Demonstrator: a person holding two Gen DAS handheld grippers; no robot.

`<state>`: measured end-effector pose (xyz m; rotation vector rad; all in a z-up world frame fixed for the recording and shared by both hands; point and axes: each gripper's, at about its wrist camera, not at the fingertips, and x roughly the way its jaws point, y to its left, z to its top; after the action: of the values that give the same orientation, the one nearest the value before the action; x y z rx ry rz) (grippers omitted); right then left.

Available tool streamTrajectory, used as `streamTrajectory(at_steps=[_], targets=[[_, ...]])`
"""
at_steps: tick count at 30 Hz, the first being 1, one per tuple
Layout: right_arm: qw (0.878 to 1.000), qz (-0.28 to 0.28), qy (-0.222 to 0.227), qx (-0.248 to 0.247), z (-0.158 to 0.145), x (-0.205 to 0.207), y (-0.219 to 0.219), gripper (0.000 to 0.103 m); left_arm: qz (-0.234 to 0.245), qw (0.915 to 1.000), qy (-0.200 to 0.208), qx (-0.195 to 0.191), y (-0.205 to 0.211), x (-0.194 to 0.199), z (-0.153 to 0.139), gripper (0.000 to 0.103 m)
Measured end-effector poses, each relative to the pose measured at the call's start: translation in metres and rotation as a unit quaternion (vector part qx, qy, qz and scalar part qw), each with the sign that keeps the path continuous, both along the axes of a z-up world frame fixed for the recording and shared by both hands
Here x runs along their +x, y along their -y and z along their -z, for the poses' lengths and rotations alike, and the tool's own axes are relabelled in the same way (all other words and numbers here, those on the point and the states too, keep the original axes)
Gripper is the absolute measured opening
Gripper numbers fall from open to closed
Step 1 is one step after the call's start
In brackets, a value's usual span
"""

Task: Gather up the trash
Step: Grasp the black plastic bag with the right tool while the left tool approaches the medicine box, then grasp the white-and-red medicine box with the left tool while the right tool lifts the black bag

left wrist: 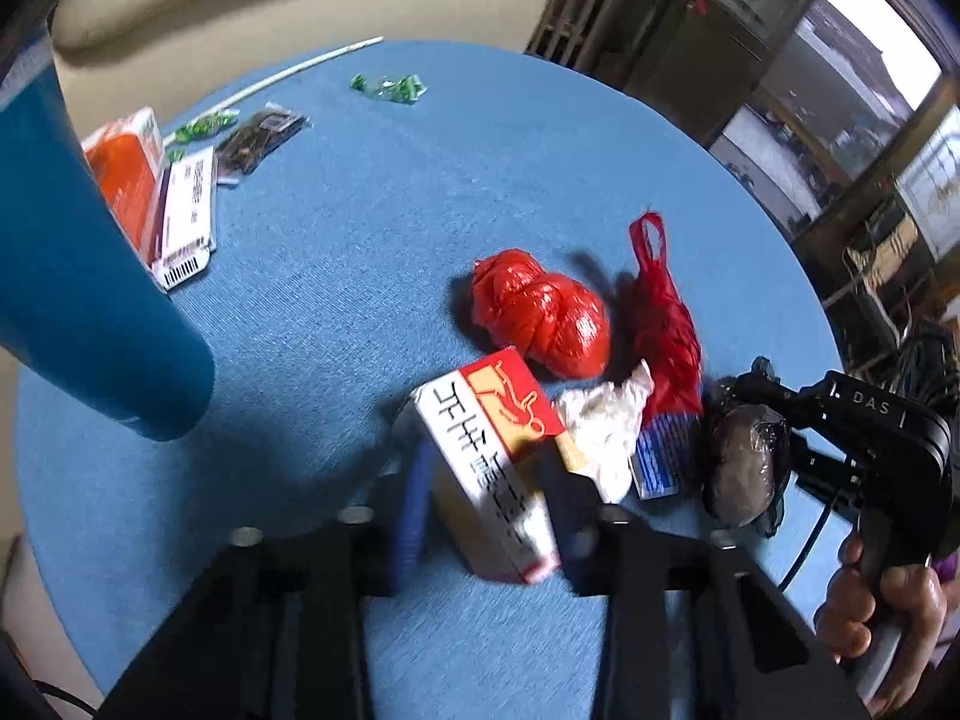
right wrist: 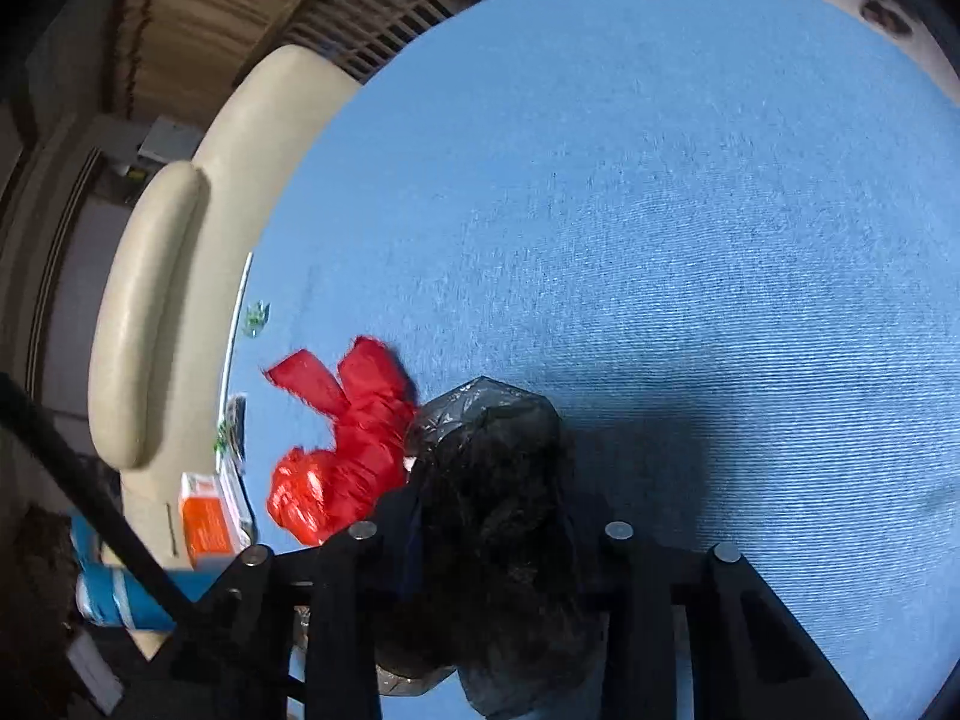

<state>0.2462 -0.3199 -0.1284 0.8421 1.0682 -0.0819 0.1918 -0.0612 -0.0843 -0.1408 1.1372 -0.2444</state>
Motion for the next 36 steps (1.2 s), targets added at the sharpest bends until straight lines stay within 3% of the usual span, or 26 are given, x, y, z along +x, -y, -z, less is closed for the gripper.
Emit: streamTrajectory(at_steps=[3, 9, 14, 15, 18, 19, 21, 23, 24, 25, 30, 32, 33, 36], targets=[[0.999, -0.012, 0.013, -0.027, -0.004, -0.014, -0.004, 0.032, 0.017, 0.9999, -0.001, -0.002, -0.001, -0.010, -0.002, 0.021], [0.997, -0.027, 0.039, -0.062, -0.012, -0.062, 0.002, 0.030, 0.031, 0.9995, 0.004, 0.002, -0.009, -0.024, -0.002, 0.021], [0.996, -0.032, 0.034, -0.074, -0.016, -0.106, 0.026, 0.030, 0.024, 0.9997, 0.010, -0.004, -0.017, -0.027, -0.009, 0.022], [0.997, -0.028, 0.035, -0.070, -0.016, -0.114, 0.030, 0.030, 0.022, 0.9996, 0.015, 0.001, -0.016, -0.027, -0.012, 0.027], [0.998, -0.015, 0.042, -0.047, -0.015, -0.132, 0.040, 0.030, 0.010, 0.9994, 0.032, 0.006, -0.010, -0.024, -0.021, 0.072], [0.998, -0.011, 0.043, -0.033, -0.015, -0.136, 0.043, 0.031, 0.005, 0.9991, 0.040, 0.011, -0.008, -0.021, -0.023, 0.074], [0.999, 0.006, 0.043, 0.003, -0.010, -0.139, 0.042, 0.032, 0.008, 0.9988, 0.044, 0.022, 0.001, -0.014, -0.022, 0.074], [0.998, 0.016, 0.043, 0.033, -0.006, -0.138, 0.042, 0.042, 0.016, 0.9992, 0.030, 0.021, 0.012, -0.006, -0.016, 0.074], [0.998, 0.015, 0.043, 0.044, -0.005, -0.136, 0.041, 0.065, 0.018, 0.9993, 0.025, 0.023, 0.016, -0.003, -0.011, 0.074], [0.998, 0.013, 0.042, 0.049, -0.006, -0.134, 0.040, 0.077, 0.022, 0.9992, 0.019, 0.026, 0.021, -0.002, -0.006, 0.074], [0.998, -0.011, 0.058, 0.018, -0.020, -0.114, 0.021, 0.077, 0.027, 0.9987, 0.011, 0.042, 0.024, -0.006, 0.012, 0.074], [0.998, -0.019, 0.051, 0.008, -0.019, -0.103, 0.013, 0.077, 0.023, 0.9993, 0.002, 0.030, 0.016, -0.005, 0.015, 0.067], [0.999, -0.025, 0.043, -0.002, -0.017, -0.095, 0.006, 0.077, 0.020, 0.9993, -0.004, 0.030, 0.014, -0.005, 0.016, 0.058], [0.998, -0.038, 0.022, -0.034, -0.009, -0.080, -0.008, 0.073, 0.022, 0.9994, -0.005, 0.028, 0.002, -0.005, 0.017, 0.053]])
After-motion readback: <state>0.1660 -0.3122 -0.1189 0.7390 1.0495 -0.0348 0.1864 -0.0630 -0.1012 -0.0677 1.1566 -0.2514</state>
